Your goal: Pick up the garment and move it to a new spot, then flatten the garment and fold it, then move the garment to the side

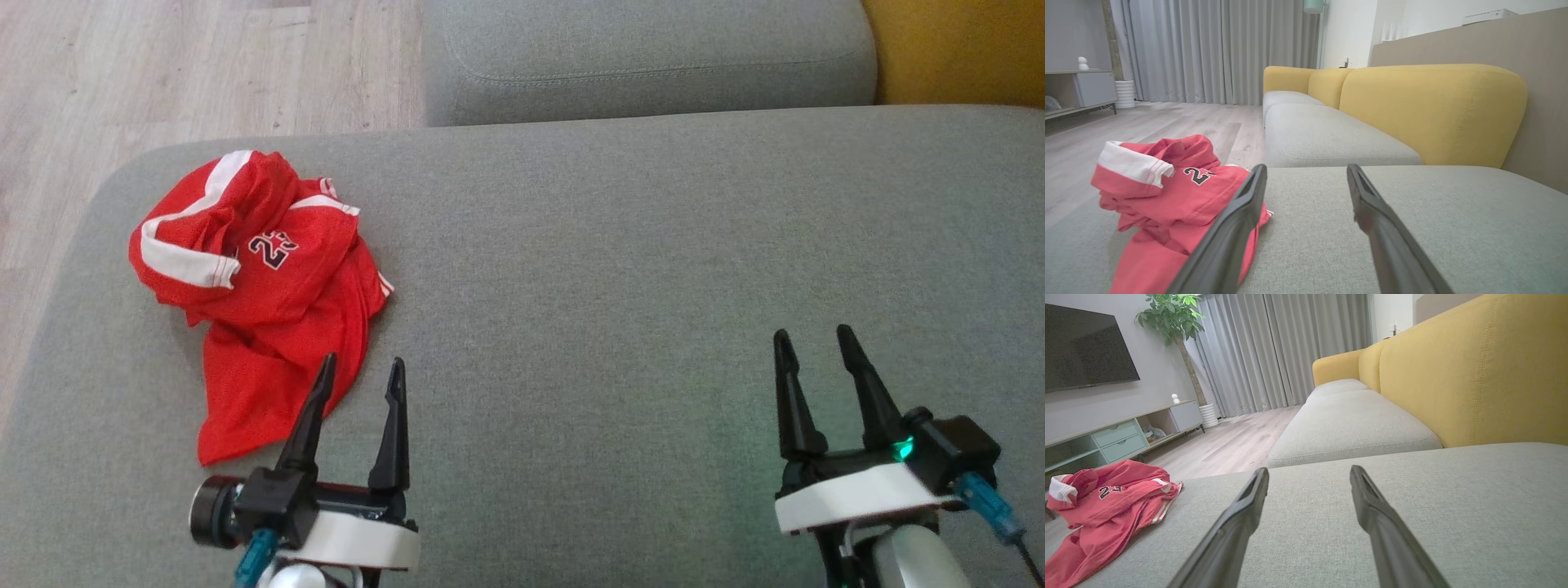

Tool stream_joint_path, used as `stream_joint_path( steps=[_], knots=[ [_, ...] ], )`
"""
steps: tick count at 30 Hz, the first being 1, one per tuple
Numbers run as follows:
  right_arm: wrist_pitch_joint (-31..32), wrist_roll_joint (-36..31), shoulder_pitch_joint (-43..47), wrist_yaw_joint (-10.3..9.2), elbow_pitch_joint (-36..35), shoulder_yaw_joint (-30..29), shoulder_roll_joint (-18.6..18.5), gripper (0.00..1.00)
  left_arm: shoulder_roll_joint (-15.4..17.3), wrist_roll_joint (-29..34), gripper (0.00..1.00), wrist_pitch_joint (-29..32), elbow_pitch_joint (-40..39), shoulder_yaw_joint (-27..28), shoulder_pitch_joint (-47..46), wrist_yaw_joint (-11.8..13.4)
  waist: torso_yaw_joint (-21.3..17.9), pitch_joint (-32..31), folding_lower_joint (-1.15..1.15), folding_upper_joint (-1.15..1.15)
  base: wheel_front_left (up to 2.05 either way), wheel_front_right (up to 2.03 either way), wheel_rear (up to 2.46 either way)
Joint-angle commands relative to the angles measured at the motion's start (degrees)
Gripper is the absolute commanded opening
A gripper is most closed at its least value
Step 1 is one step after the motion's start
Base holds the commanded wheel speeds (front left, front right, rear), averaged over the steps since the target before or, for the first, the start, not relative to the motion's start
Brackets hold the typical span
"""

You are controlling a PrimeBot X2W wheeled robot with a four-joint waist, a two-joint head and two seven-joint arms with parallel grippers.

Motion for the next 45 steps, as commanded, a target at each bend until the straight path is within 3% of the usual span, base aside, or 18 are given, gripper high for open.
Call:
stream_joint_path(
  steps=[1,13,38,45],
  knots=[
    [-0.6,-0.4,-2.0,-0.09,-1.5,1.7,-0.5,1.0,-0.5,0.8,1.0,-0.7,-1.5,2.7,-1.7,-0.4,0.0,0.0,0.0,0.0,0.0,0.0,0.0],
    [-0.6,0.7,-2.1,-0.09,-0.4,3.0,-0.5,1.0,-2.8,3.0,1.0,-0.7,-0.2,7.0,-1.3,-4.1,1.3,-0.4,0.0,0.0,0.0,0.0,0.0],
    [-0.6,1.6,0.4,-0.09,0.4,10.0,-0.5,1.0,-3.2,4.6,1.0,-0.7,0.8,11.9,3.1,-5.8,17.0,-3.4,0.0,0.0,0.0,0.0,0.0],
    [-0.6,1.9,0.7,-0.09,0.6,11.7,-0.5,1.0,-3.2,4.8,1.0,-0.7,0.9,12.1,3.9,-6.0,19.4,-3.7,0.0,0.0,0.0,0.0,0.0]
  ],
)
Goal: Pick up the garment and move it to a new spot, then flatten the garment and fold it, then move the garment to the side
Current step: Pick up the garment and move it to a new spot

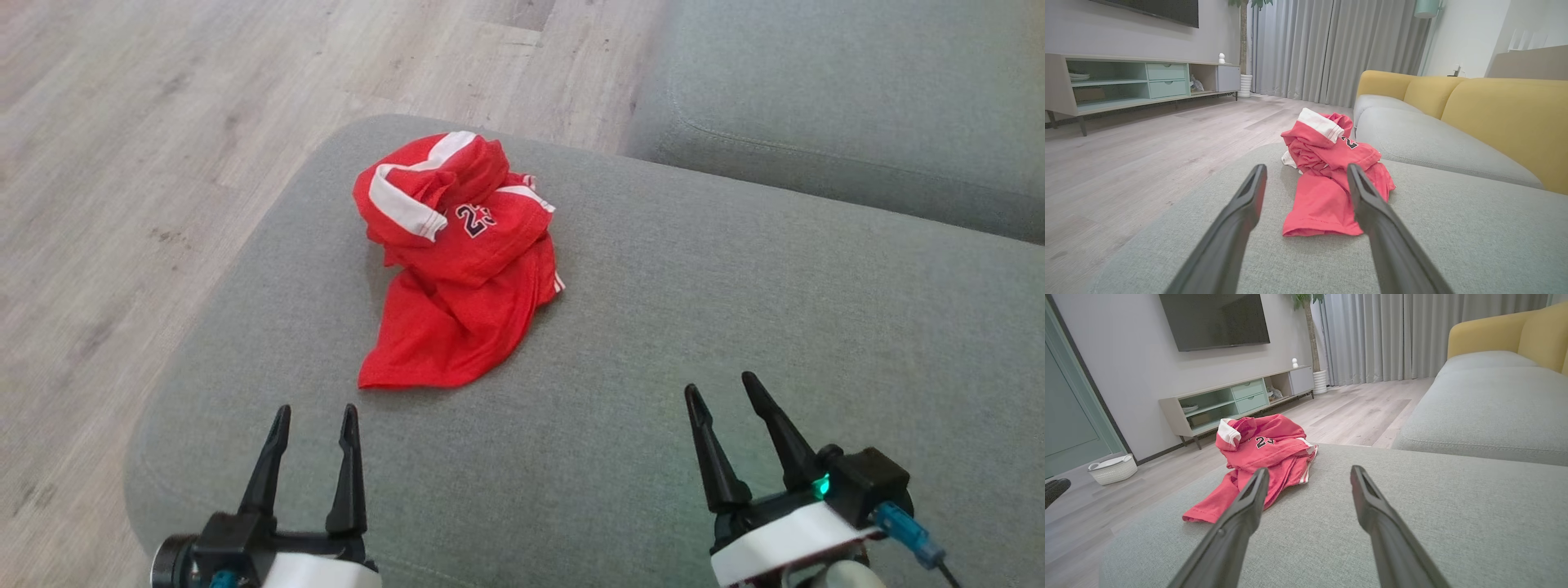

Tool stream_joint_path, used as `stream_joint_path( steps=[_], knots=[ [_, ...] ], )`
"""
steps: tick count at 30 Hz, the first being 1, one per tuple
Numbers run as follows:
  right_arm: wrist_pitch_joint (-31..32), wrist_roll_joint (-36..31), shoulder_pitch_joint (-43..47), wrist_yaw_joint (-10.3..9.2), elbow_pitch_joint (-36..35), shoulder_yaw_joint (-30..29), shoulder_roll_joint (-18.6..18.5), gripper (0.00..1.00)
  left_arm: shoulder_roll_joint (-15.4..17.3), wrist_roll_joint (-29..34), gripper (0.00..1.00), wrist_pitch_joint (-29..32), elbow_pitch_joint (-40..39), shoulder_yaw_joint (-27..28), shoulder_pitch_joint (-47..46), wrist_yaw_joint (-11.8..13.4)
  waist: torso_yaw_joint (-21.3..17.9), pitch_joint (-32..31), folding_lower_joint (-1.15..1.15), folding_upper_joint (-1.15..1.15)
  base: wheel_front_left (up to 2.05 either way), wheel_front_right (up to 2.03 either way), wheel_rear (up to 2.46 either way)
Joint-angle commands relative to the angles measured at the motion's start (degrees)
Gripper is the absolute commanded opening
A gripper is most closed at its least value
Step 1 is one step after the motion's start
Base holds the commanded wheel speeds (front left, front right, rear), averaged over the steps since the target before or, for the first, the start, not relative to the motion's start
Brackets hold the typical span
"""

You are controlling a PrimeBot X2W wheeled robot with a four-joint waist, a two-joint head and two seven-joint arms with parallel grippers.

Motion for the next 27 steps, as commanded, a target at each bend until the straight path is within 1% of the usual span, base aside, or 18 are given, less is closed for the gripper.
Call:
stream_joint_path(
  steps=[1,5,7,9,12,17,22,27],
  knots=[
    [-0.6,0.5,-1.4,-0.09,-1.6,1.5,-0.4,1.0,-0.2,0.7,1.0,-0.5,-1.7,1.9,-1.8,-0.2,0.3,0.0,0.0,0.0,0.0,0.0,0.0],
    [-0.6,0.8,-1.4,-0.09,-1.6,2.1,-0.4,1.0,-0.2,0.8,1.0,-0.5,-1.8,2.1,-1.8,-0.4,0.3,0.4,0.0,0.0,0.0,0.0,0.0],
    [-0.6,0.7,-1.7,-0.09,-1.7,2.3,-0.4,1.0,0.1,2.1,1.0,-0.5,-1.3,1.3,-2.3,-1.3,0.0,1.0,0.0,0.0,0.0,0.0,0.0],
    [-0.6,0.7,-2.3,-0.09,-2.1,2.2,-0.4,1.0,1.3,4.2,1.0,-0.5,-0.6,0.0,-4.1,-2.3,-0.4,2.3,0.0,0.0,0.0,0.0,0.0],
    [-0.6,0.2,-3.2,-0.09,-2.2,1.7,-0.4,1.0,2.7,5.1,1.0,-0.5,1.5,-1.2,-9.1,-3.8,-1.4,4.1,0.0,0.0,0.0,0.0,0.0],
    [-0.6,-0.3,-5.7,-0.09,-2.5,1.2,-0.4,1.0,7.2,6.1,1.0,0.9,8.7,-2.3,-22.0,-5.4,-4.6,8.1,0.0,0.0,0.0,0.0,0.0],
    [-0.6,-0.8,-8.1,-0.09,-2.9,0.7,-0.4,1.0,10.9,2.7,1.0,5.9,17.1,-2.6,-34.7,-6.1,-8.2,12.8,0.0,0.0,0.0,0.0,0.0],
    [-0.6,-1.0,-10.0,-0.09,-3.0,0.9,-0.4,1.0,14.4,-4.4,1.0,11.0,24.2,-5.1,-43.1,-6.2,-11.3,16.5,0.0,0.0,0.0,0.0,0.0]
  ],
)
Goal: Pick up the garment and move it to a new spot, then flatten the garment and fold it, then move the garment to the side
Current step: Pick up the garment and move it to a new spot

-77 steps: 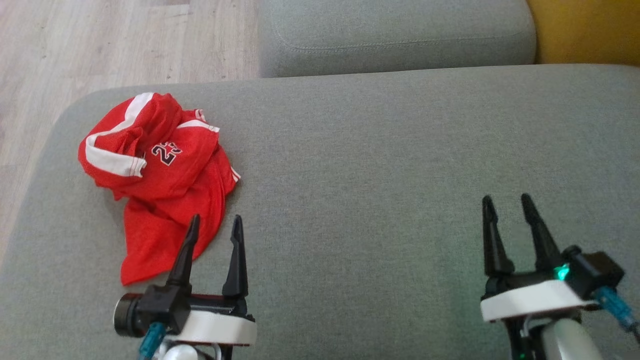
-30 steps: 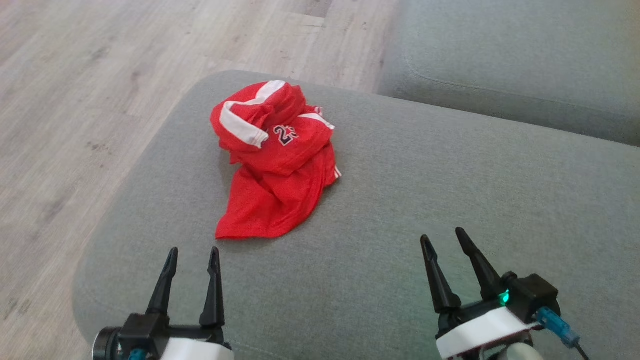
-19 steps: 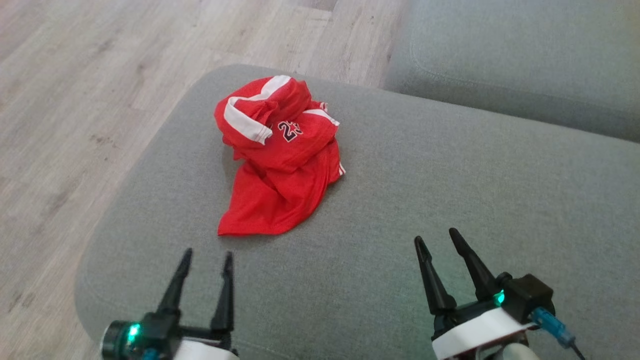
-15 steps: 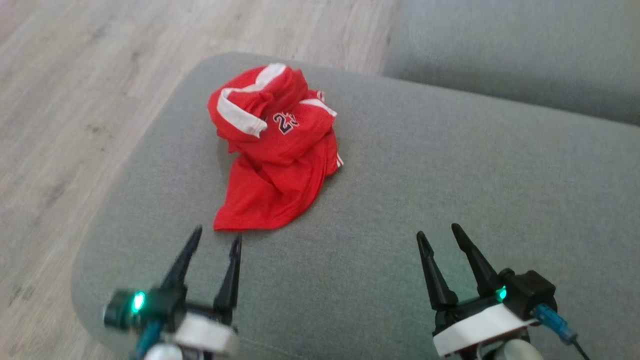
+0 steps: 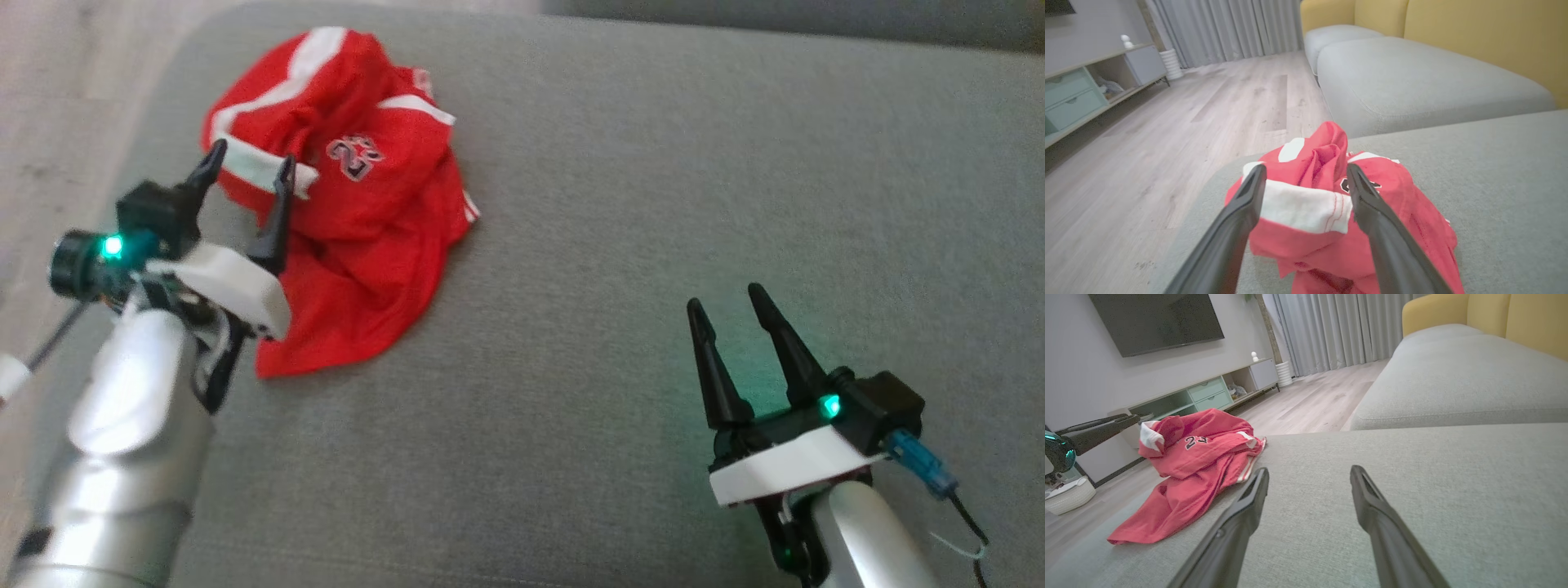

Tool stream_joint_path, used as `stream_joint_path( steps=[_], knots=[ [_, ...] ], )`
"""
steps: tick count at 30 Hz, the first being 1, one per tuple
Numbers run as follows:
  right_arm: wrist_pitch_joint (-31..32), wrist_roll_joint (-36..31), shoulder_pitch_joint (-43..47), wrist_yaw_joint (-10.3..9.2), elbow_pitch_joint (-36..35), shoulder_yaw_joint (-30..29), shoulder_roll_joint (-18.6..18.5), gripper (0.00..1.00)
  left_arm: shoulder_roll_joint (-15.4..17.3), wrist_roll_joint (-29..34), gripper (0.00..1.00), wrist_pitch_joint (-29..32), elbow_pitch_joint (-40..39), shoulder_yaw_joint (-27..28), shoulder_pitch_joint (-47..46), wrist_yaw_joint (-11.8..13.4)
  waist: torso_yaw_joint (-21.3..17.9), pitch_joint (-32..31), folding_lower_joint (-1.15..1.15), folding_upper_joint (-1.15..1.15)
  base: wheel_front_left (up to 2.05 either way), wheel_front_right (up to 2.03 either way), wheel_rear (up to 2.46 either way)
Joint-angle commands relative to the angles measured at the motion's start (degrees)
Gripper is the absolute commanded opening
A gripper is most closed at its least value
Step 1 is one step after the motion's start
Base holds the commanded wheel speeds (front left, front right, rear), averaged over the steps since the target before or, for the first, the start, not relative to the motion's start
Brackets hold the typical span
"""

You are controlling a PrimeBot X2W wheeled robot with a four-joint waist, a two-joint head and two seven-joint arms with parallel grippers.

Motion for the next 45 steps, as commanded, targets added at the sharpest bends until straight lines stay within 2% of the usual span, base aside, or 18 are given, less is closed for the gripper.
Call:
stream_joint_path(
  steps=[1,5,12,13,14,20,24,28,33,38,40,45],
  knots=[
    [-0.6,-0.4,-2.0,-0.09,-2.0,1.4,-0.3,1.0,3.1,-0.5,1.0,0.0,-1.1,1.8,-3.0,0.1,-2.5,2.6,-0.02,0.0,0.0,0.0,0.0],
    [-0.6,-0.4,-3.1,-0.09,-2.2,1.1,-0.3,1.0,6.2,-4.6,1.0,1.5,3.8,0.3,-7.1,0.1,-4.3,4.5,-0.02,0.0,0.0,0.0,0.0],
    [-0.6,-0.2,-4.2,-0.09,-2.3,0.6,-0.3,1.0,8.7,-13.0,1.0,7.2,10.2,-3.7,-10.3,0.1,-5.9,5.7,-0.02,0.0,0.0,0.0,0.0],
    [-0.6,-0.2,-4.2,-0.09,-2.2,0.5,-0.3,1.0,9.0,-13.8,0.67,7.7,10.6,-4.4,-10.5,0.1,-6.0,5.7,-0.02,0.0,0.0,0.0,0.0],
    [-0.6,-0.1,-4.2,-0.09,-2.2,0.5,-0.3,1.0,9.2,-14.5,0.0,7.8,10.9,-5.1,-10.7,0.1,-6.1,5.6,-0.02,0.0,0.0,0.0,0.0],
    [-0.6,-0.1,-4.1,-0.09,-1.8,0.4,-0.3,1.0,10.1,-15.7,0.0,-0.8,9.3,-7.6,-12.0,0.1,-6.6,3.9,-0.02,0.0,0.0,0.0,0.0],
    [-0.6,0.5,-3.6,-0.09,-1.5,0.2,-0.3,1.0,9.4,-16.9,0.0,-7.2,5.0,-9.9,-12.9,0.1,-7.0,1.6,-0.02,0.0,0.0,0.0,0.0],
    [-0.6,1.3,-2.9,-0.09,-1.3,0.2,-0.3,1.0,8.3,-17.6,0.0,-10.4,-0.9,-12.2,-13.8,0.1,-7.7,-0.8,-0.02,0.0,0.0,0.0,0.0],
    [-0.6,2.4,-2.3,-0.09,-1.4,0.3,-0.3,1.0,4.8,-18.8,0.0,-11.0,-8.8,-15.2,-13.7,0.1,-9.5,-2.8,-0.02,0.0,0.0,0.0,0.0],
    [-0.6,3.7,-2.3,-0.09,-2.0,0.9,-0.3,1.0,0.0,-20.8,0.0,-7.8,-14.6,-19.9,-13.0,0.1,-13.0,-3.0,-0.02,0.0,0.0,0.0,0.0],
    [-0.6,4.0,-2.4,-0.09,-2.1,1.1,-0.3,1.0,-1.1,-21.0,0.0,-7.2,-15.4,-20.7,-12.8,0.1,-14.1,-2.8,-0.02,0.0,0.0,0.0,0.0],
    [-0.6,5.2,-2.9,-0.09,-3.2,2.2,-0.3,1.0,-6.6,-20.2,0.0,-4.6,-17.2,-25.9,-12.0,0.3,-19.2,-1.2,-0.02,0.0,0.0,0.0,0.0]
  ],
)
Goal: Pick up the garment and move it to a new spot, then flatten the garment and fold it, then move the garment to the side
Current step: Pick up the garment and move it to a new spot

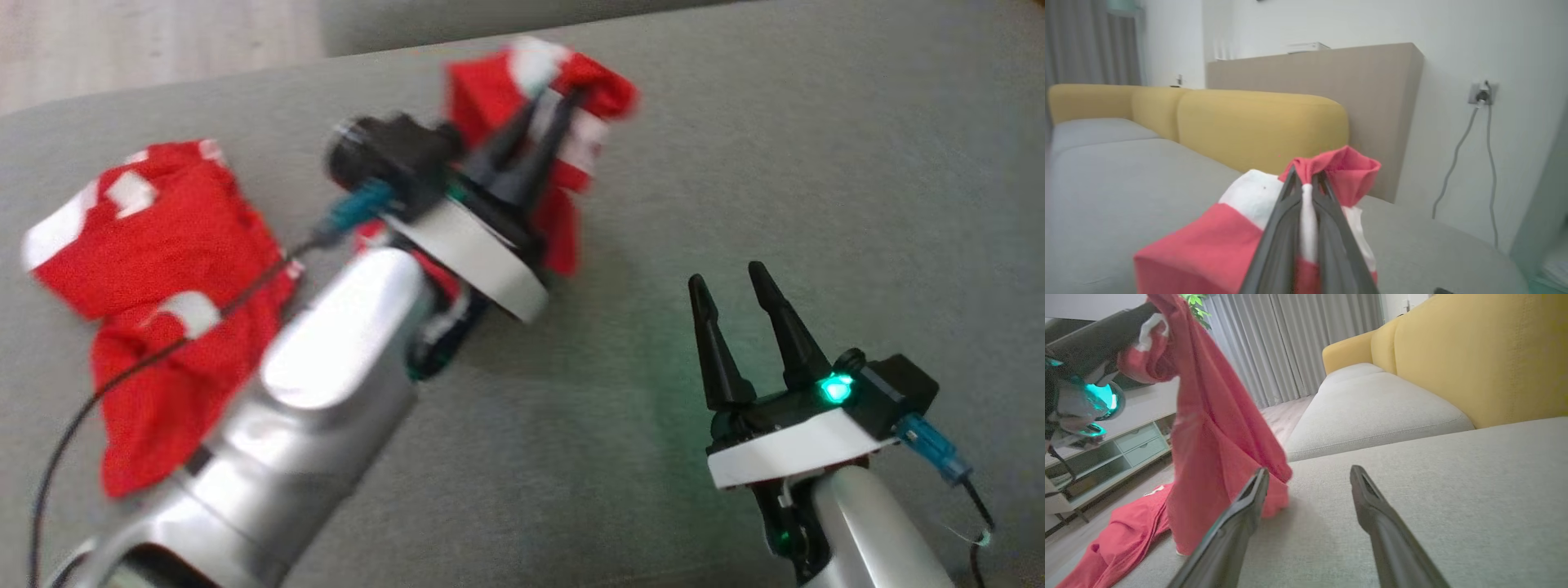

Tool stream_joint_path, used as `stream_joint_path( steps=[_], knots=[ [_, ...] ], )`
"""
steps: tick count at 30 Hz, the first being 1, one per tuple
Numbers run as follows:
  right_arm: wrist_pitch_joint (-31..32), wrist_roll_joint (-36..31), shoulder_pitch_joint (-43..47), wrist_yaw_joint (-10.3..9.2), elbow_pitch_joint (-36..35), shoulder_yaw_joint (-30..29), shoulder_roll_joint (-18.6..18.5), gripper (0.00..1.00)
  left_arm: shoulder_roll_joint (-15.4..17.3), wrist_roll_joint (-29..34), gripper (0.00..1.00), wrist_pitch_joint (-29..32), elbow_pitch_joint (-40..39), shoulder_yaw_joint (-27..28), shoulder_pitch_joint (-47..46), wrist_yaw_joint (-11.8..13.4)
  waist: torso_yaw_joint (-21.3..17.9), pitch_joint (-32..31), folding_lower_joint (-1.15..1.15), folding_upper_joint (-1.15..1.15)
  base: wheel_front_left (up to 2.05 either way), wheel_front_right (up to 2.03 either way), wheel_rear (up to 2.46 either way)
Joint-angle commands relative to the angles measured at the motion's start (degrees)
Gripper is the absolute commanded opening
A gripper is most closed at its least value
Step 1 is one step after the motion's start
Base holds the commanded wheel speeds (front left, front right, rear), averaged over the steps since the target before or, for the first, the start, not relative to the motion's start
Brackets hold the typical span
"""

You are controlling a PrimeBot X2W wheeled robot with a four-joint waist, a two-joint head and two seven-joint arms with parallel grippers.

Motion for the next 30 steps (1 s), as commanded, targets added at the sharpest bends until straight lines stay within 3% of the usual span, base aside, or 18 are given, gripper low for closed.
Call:
stream_joint_path(
  steps=[1,10,11,12,21,26,30],
  knots=[
    [-0.6,0.7,-1.4,-0.09,-2.3,1.5,-0.2,1.0,0.3,0.4,0.0,0.1,-1.6,1.3,-1.5,0.3,-3.3,1.4,0.0,0.0,0.0,0.0,0.0],
    [-0.6,2.9,-1.5,-0.09,-3.5,2.3,-0.2,1.0,-3.9,1.3,0.0,-0.4,1.8,-7.1,-0.6,0.2,-10.8,5.0,0.0,0.0,0.0,0.0,0.0],
    [-0.6,2.9,-1.4,-0.09,-3.6,2.2,-0.2,1.0,-4.1,1.4,0.41,-0.9,2.0,-7.9,-0.6,0.2,-11.0,5.1,0.0,0.0,0.0,0.0,0.0],
    [-0.6,3.0,-1.3,-0.09,-3.6,2.2,-0.2,1.0,-4.2,1.4,1.0,-1.3,2.3,-8.9,-0.5,0.2,-11.1,5.2,0.0,0.0,0.0,0.0,0.0],
    [-0.6,2.3,-1.1,-0.09,-3.5,1.3,-0.2,1.0,-4.6,-0.2,1.0,-3.5,5.9,-11.9,-0.6,0.4,-7.5,4.1,0.0,0.0,0.0,0.0,0.0],
    [-0.6,1.4,-0.8,-0.09,-3.1,0.8,-0.2,1.0,-3.7,0.3,1.0,-5.7,7.6,-10.0,-1.2,2.0,-3.6,2.3,0.0,0.0,0.0,0.0,0.0],
    [-0.6,0.5,-0.4,-0.09,-2.8,-0.2,-0.2,1.0,-1.1,0.8,1.0,-7.0,7.4,-6.7,-0.8,4.1,0.0,0.7,0.0,0.0,0.0,0.0,0.0]
  ],
)
